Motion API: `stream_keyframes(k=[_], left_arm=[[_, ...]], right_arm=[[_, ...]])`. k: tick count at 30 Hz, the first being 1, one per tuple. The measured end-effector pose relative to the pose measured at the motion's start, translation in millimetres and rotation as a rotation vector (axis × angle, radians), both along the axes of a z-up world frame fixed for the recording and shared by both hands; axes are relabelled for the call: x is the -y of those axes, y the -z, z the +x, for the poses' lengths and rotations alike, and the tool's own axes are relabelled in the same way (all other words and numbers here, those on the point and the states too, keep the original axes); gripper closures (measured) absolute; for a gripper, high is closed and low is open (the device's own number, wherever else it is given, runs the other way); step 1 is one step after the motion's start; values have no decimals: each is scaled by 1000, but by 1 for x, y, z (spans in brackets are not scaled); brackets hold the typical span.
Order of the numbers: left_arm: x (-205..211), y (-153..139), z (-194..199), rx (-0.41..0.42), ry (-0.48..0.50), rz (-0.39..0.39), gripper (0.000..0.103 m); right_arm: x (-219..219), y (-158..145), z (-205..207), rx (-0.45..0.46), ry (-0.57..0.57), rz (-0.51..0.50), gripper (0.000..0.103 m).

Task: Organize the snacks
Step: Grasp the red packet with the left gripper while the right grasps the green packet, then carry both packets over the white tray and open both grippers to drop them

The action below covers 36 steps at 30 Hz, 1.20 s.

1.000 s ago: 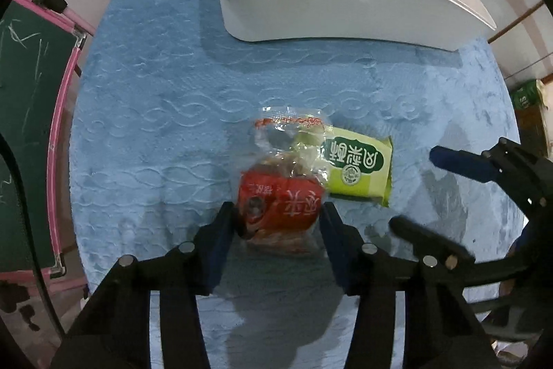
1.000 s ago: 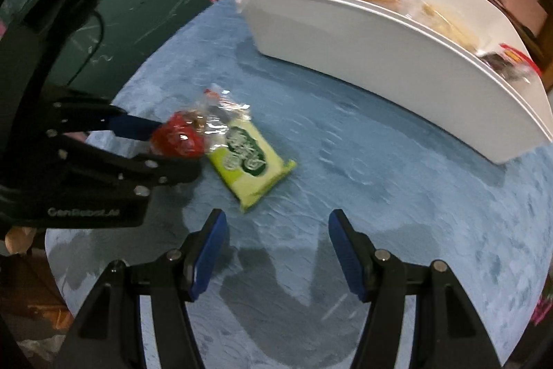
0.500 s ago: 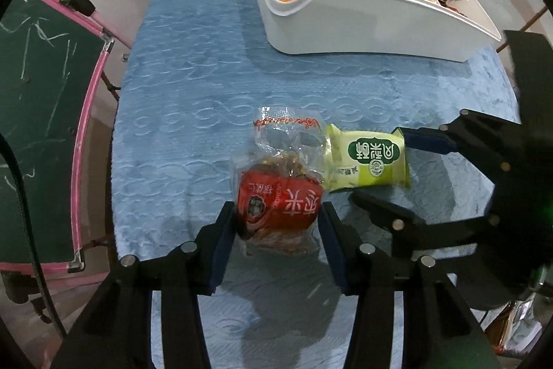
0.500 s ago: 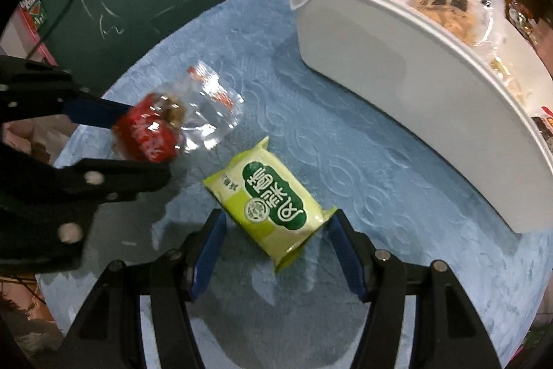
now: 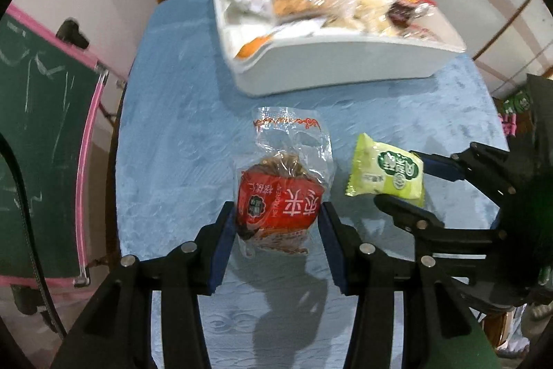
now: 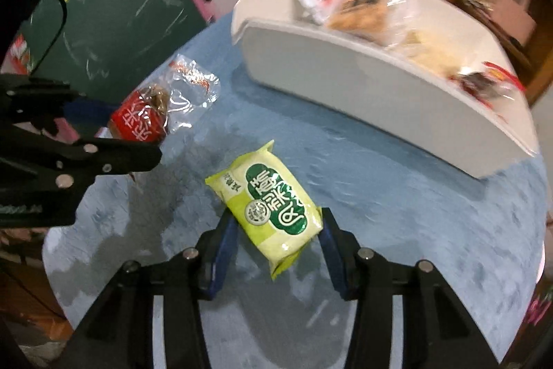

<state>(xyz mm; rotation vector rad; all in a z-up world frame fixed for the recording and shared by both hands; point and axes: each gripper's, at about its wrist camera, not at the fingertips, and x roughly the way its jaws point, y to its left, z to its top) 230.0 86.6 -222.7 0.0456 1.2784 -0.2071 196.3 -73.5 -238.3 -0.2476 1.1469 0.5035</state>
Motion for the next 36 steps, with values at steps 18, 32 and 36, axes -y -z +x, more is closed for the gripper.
stream_keyframes(k=[18,32,36], left_arm=[[71,-140,54,298,130,-49,56],[74,-174,112,382,85,-34,56],[74,-173,124,391,72,-6,55]], right_arm=[[94,-143,35,288,333,103,55],[85,-188,102,372,408,113,55],[78,-191,119,392,414,91,54]])
